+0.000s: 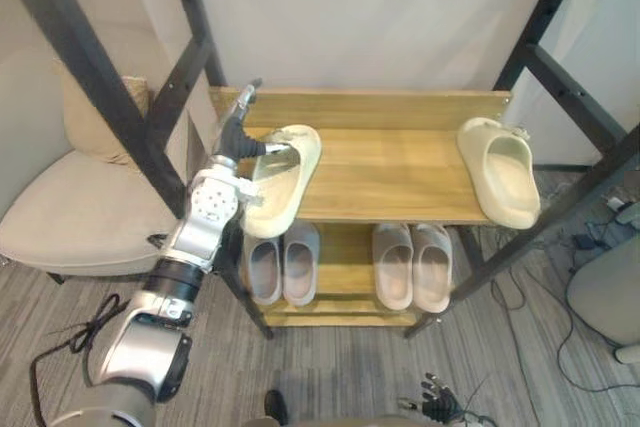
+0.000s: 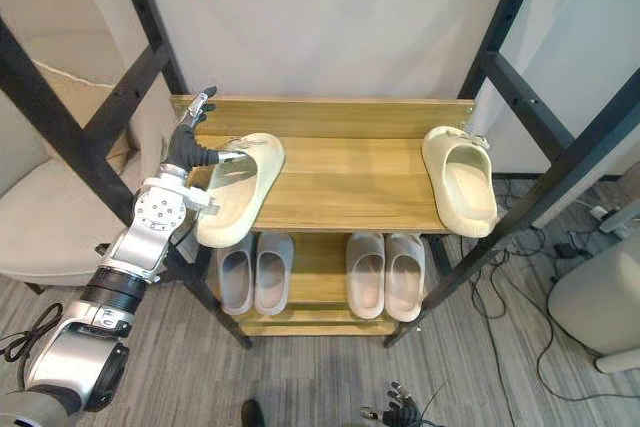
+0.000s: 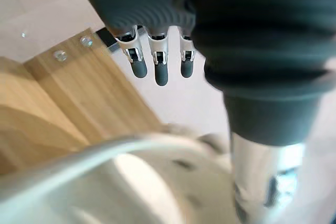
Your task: Organize the slippers on the shoe rack
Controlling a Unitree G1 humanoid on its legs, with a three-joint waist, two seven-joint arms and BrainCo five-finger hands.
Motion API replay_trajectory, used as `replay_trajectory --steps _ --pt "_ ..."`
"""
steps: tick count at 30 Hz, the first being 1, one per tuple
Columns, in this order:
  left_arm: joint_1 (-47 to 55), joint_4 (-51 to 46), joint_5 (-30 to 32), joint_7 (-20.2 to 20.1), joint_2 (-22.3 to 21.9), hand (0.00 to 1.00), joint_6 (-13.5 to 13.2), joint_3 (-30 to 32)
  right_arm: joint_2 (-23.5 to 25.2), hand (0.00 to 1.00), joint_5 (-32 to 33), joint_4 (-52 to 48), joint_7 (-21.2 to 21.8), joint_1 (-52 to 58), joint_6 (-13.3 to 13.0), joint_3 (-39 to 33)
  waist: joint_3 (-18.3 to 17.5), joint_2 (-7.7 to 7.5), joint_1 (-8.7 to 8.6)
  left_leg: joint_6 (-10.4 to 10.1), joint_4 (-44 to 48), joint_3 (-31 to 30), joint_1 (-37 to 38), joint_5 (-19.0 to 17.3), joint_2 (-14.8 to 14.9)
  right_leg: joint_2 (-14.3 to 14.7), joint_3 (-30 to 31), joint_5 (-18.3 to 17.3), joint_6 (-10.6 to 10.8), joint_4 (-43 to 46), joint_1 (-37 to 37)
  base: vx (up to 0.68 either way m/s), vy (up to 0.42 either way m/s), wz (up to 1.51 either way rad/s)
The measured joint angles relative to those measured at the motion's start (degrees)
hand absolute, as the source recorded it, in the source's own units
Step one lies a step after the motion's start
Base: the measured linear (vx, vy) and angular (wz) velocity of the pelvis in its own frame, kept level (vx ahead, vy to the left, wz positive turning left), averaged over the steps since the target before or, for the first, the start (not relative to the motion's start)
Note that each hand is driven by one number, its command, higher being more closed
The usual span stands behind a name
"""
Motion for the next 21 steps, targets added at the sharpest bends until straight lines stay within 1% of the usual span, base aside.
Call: replay_trajectory --steps 2,3,4,6,7,8,9,11,12,13,14,16,17,18,21 --pt "-0.84 0.54 1.09 0.02 0.24 0.0 0.47 0.12 0.0 0.0 -0.01 0.0 0.01 -0.1 -0.01 0.01 0.0 0.01 -0.15 0.0 0.03 -0.08 0.0 0.0 0.08 0.18 0.06 0.17 -0.26 0.11 0.01 0.05 -0.023 0.03" --pt "-1.3 1.28 1.59 0.0 0.29 0.0 0.53 0.12 -0.09 0.0 0.0 -0.01 0.02 -0.13 -0.03 0.01 -0.01 0.14 -0.36 -0.01 0.04 -0.2 0.01 0.01 0.44 0.61 0.1 0.68 -1.11 0.11 0.01 0.03 -0.024 0.02" --pt "-1.42 1.34 1.59 0.0 0.34 0.0 0.58 0.12 -0.12 0.0 0.0 -0.01 0.02 -0.13 -0.03 0.02 -0.01 0.16 -0.36 -0.01 0.04 -0.19 0.01 0.01 0.54 0.74 0.11 0.81 -1.32 0.11 0.0 0.03 -0.029 0.0" --pt "-1.76 1.43 3.77 -0.03 0.38 0.0 1.12 -0.01 -0.3 0.0 0.0 -0.06 0.06 -0.13 -0.23 0.05 0.16 0.45 -0.45 -0.02 0.04 -0.11 0.28 0.02 1.37 1.57 0.25 1.69 -2.56 0.51 -0.14 0.01 -0.025 -0.04" --pt "-1.88 1.59 3.97 -0.05 0.38 0.0 1.17 -0.01 -0.34 0.0 0.01 -0.08 0.06 -0.13 -0.31 0.06 0.22 0.53 -0.45 -0.02 0.04 -0.08 0.36 0.02 1.49 1.67 0.27 1.74 -2.56 0.7 -0.21 -0.03 -0.026 -0.05" --pt "-2.79 3.33 5.97 -0.05 0.41 0.0 1.51 -0.01 -0.44 0.0 0.03 -0.26 0.06 -0.12 -0.6 0.06 0.45 0.86 -0.53 -0.02 0.03 0.03 0.69 0.02 1.7 1.79 0.37 1.74 -2.56 1.39 -0.3 -0.04 -0.014 -0.06" --pt "-3.05 3.83 6.44 -0.07 0.46 1.0 1.54 -0.01 -0.54 0.0 0.03 -0.37 0.06 -0.13 -0.62 0.07 0.57 1.05 -0.55 -0.02 0.02 0.14 0.79 0.02 1.76 1.81 0.43 1.74 -2.55 1.57 -0.37 -0.1 -0.02 -0.16" --pt "-4.46 5.68 9.39 -0.07 1.31 1.0 1.82 -0.01 -1.16 0.0 0.04 -0.65 0.08 -0.24 -0.98 0.11 1.11 1.98 -0.63 -0.02 -0.04 0.94 0.53 0.02 2.06 1.96 1.04 1.78 -2.48 2.57 -1.71 -0.12 -0.009 -0.25" --pt "-4.91 6.03 10.69 -0.09 2.5 1.0 2.12 0.0 -1.18 0.0 0.05 -0.9 0.07 -0.23 -1.18 0.13 1.4 2.39 -0.72 -0.05 -0.31 1.25 0.06 0.1 2.13 1.95 1.18 1.81 -2.31 2.76 -2.51 -0.11 -0.003 -0.2" --pt "-4.94 6.1 10.8 -0.09 2.75 1.0 2.21 0.0 -1.18 0.0 0.1 -0.92 0.06 -0.22 -1.18 0.11 1.41 2.43 -0.83 -0.05 -0.31 1.31 -0.07 0.12 2.14 1.93 1.18 1.79 -2.22 2.82 -2.72 -0.13 -0.003 -0.22" --pt "-5.06 6.22 11.67 -0.12 3.41 1.0 2.74 0.0 -1.17 0.0 0.1 -0.94 0.02 -0.18 -1.17 0.11 1.47 2.42 -1.02 -0.04 -0.33 1.6 -0.29 0.19 2.14 1.81 1.18 1.66 -1.64 3.0 -3.27 -0.13 -0.004 -0.14" --pt "-5.46 6.66 12.77 -0.29 3.8 1.0 2.87 -0.03 -1.04 0.0 0.11 -0.95 0.01 0.13 -1.17 0.07 1.74 2.2 -1.15 -0.09 -0.34 1.63 -0.31 0.22 1.84 1.4 1.12 0.78 -0.11 3.05 -3.23 -0.1 -0.007 -0.05" --pt "-5.52 6.75 12.77 -0.3 3.93 1.0 2.88 -0.03 -1.05 0.0 0.1 -0.98 0.03 0.11 -1.17 0.07 1.85 2.22 -1.15 -0.19 -0.34 1.6 -0.33 0.26 1.78 1.34 1.1 0.58 0.19 3.05 -3.23 -0.07 -0.016 0.04" --pt "-5.68 6.76 12.78 -0.31 4.42 1.0 2.89 -0.02 -1.07 0.0 0.1 -1.16 0.04 0.02 -1.17 0.05 2.33 2.17 -1.18 -0.45 -0.34 1.46 -0.32 0.36 1.65 1.14 1.01 -0.06 1.15 3.04 -3.28 -0.09 -0.027 0.08" --pt "-5.93 6.71 12.77 -0.3 4.47 1.0 2.87 -0.03 -1.03 0.0 0.12 -2.36 0.01 0.44 -1.16 0.02 2.71 2.38 -1.15 -0.44 -0.33 1.1 -0.39 0.89 2.02 1.35 0.21 -0.69 0.62 3.07 -3.23 -0.05 -0.019 0.04"
